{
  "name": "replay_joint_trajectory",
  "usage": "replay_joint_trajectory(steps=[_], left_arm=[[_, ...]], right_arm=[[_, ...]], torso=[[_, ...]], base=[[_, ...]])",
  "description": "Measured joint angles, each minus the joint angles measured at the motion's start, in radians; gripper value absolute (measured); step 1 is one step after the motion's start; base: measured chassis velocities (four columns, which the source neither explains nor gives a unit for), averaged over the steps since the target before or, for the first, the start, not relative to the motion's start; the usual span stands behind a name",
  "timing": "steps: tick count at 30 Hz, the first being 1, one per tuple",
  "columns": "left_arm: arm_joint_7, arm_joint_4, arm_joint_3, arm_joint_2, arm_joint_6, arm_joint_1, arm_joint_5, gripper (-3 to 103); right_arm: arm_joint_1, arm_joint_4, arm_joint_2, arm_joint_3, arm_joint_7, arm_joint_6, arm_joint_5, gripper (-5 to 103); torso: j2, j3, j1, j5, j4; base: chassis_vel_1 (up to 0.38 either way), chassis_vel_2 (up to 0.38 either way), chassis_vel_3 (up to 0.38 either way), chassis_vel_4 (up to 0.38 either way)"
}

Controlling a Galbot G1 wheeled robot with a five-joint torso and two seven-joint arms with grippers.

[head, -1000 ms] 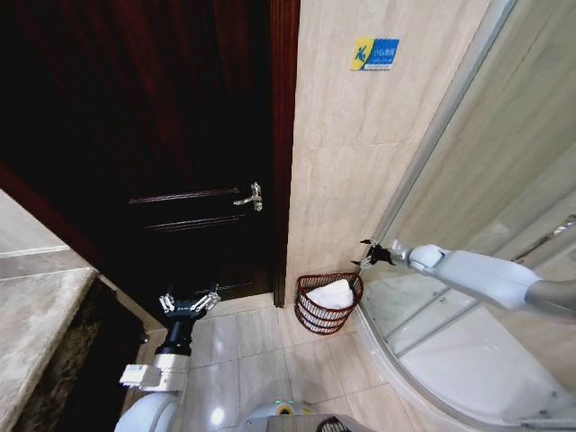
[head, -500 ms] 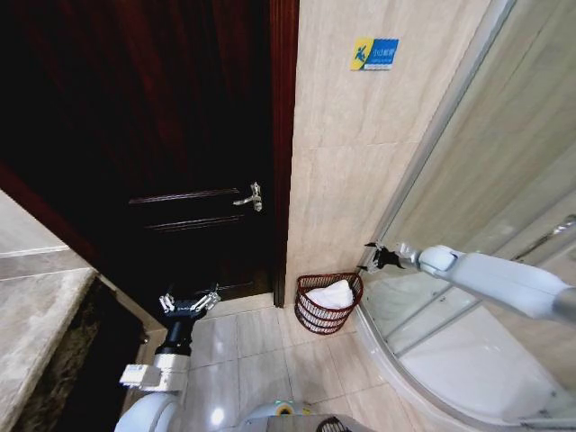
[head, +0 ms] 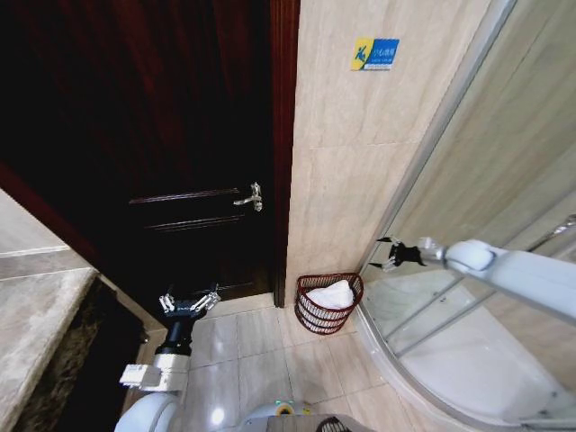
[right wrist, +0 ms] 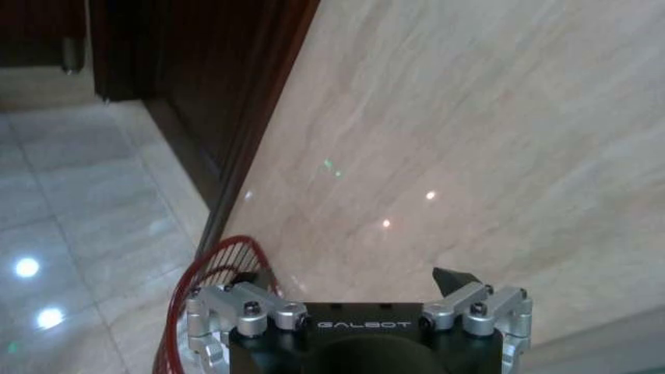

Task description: Discard the used towel into the hamper.

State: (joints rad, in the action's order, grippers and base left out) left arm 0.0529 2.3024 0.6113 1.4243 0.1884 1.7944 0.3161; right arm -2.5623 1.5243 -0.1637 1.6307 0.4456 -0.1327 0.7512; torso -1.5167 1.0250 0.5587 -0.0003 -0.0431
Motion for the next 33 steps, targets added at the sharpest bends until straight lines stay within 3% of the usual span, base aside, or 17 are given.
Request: replay_joint_trajectory(steps=[3,6,7,10,11,13,15,20,24,30,33], left_arm=[[0.0,0.0,0.0,0.0,0.0,0.0,0.0,100],[0.0,0.0,0.0,0.0,0.0,0.0,0.0,100],[0.0,0.0,0.0,0.0,0.0,0.0,0.0,100],[0.0,0.0,0.0,0.0,0.0,0.0,0.0,100],[0.0,0.0,0.0,0.0,0.0,0.0,0.0,100],[0.0,0.0,0.0,0.0,0.0,0.0,0.0,100],[0.0,0.0,0.0,0.0,0.0,0.0,0.0,100],[0.0,0.0,0.0,0.0,0.0,0.0,0.0,100],[0.0,0.0,0.0,0.0,0.0,0.0,0.0,100],[0.0,0.0,0.0,0.0,0.0,0.0,0.0,100],[0.0,0.0,0.0,0.0,0.0,0.0,0.0,100]], right_arm=[[0.026,0.04,0.053,0.001,0.014,0.004,0.007,100],[0.03,0.115,0.151,0.011,0.022,0.01,0.013,100],[0.03,0.115,0.151,0.011,0.022,0.01,0.013,100],[0.03,0.221,0.274,0.009,0.013,0.023,0.013,100],[0.03,0.221,0.274,0.009,0.013,0.023,0.013,100],[0.037,0.301,0.346,-0.002,-0.008,0.039,0.014,100],[0.04,0.353,0.378,-0.002,-0.016,0.064,0.012,100],[0.04,0.553,0.484,0.033,-0.062,0.239,0.016,100],[0.045,0.644,0.531,0.035,-0.105,0.306,0.021,100],[0.077,0.721,0.602,0.013,-0.174,0.346,0.06,100],[0.143,0.768,0.722,-0.025,-0.207,0.346,0.116,100]], torso=[[0.0,0.0,0.0,-0.0001,0.0],[0.0,0.0,0.0,0.0006,0.0001],[0.0,0.0,0.0,0.0006,0.0001],[0.0,0.0,0.0,0.0004,0.0003],[0.0,0.0,0.0,0.0004,0.0003],[0.0,0.0,0.0,0.0003,0.0003],[0.0,0.0,0.0,0.0003,0.0002],[0.0,0.0,0.0,-0.0002,0.0001],[0.0,0.0,0.0,0.0001,-0.0001],[0.0,0.0,0.0,0.0002,-0.0003],[0.0,0.0,0.0,0.0,-0.0001]], base=[[0.0,0.0,0.0,0.0],[0.0,0.0,0.0,0.0],[0.0,0.0,0.0,0.0],[0.0,0.0,0.0,0.0],[0.0,0.0,0.0,0.0],[0.0,0.0,0.0,0.0],[0.0,0.0,0.0,0.0],[0.0,0.0,0.0,0.0],[0.0,0.0,0.0,0.0],[0.0,0.0,0.0,0.0],[0.0,0.0,0.0,0.0]])
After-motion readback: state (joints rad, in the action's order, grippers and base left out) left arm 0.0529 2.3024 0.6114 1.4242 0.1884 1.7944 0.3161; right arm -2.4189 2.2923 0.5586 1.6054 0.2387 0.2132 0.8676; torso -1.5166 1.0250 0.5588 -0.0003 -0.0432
